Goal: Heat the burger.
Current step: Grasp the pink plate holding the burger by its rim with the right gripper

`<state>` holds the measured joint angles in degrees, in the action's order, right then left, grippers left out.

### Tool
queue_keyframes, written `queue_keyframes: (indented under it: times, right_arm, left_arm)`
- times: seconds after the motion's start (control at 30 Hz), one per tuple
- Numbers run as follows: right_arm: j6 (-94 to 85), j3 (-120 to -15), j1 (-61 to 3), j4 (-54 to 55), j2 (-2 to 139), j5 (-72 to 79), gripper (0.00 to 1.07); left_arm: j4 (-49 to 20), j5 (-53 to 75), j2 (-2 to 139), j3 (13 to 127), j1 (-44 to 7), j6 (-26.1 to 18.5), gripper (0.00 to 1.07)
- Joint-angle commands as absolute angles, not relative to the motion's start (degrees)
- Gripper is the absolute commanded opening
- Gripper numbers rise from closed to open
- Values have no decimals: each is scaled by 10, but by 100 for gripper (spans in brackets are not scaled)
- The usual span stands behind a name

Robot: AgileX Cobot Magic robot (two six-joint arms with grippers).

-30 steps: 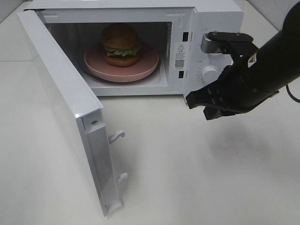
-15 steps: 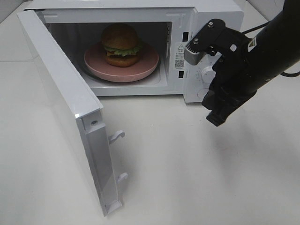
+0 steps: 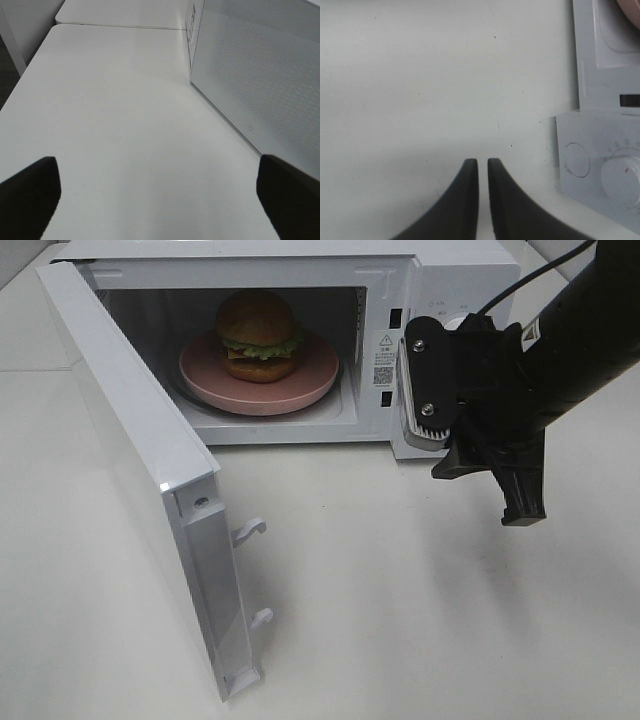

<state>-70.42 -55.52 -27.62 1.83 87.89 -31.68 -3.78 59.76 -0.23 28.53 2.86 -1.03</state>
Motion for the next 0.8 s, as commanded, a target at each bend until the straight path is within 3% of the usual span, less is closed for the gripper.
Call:
queue_keyframes:
  times: [0.03,0.07,0.1,0.13,0.17,0.47,0.8]
  right_arm:
    - [-641,-580,-296,-22,879,-316,71]
    - [-620,-587,-297,-31,881,-317,80]
    - [-620,-587,-297,-31,881,-317,80]
    - [-596,-603,-304,-44,889,-316,96]
    - [-588,-609,-308,-52,892,-316,101]
    - [-575,-649,-351,-89,955,-285,99]
    - [-544,-718,-356,-110,1037,-251,98]
  left_arm:
    - [-41,594,-15,285,28,-10,101]
    - [-41,594,-15,285,28,-10,101]
    - [-41,594,-15,285,28,-10,101]
    - [-41,594,-15,285,28,-10,101]
    - [-41,594,-15,285,28,-10,101]
    - [-41,594,-15,285,28,-10,101]
    - [-41,594,-15,285,28,-10,101]
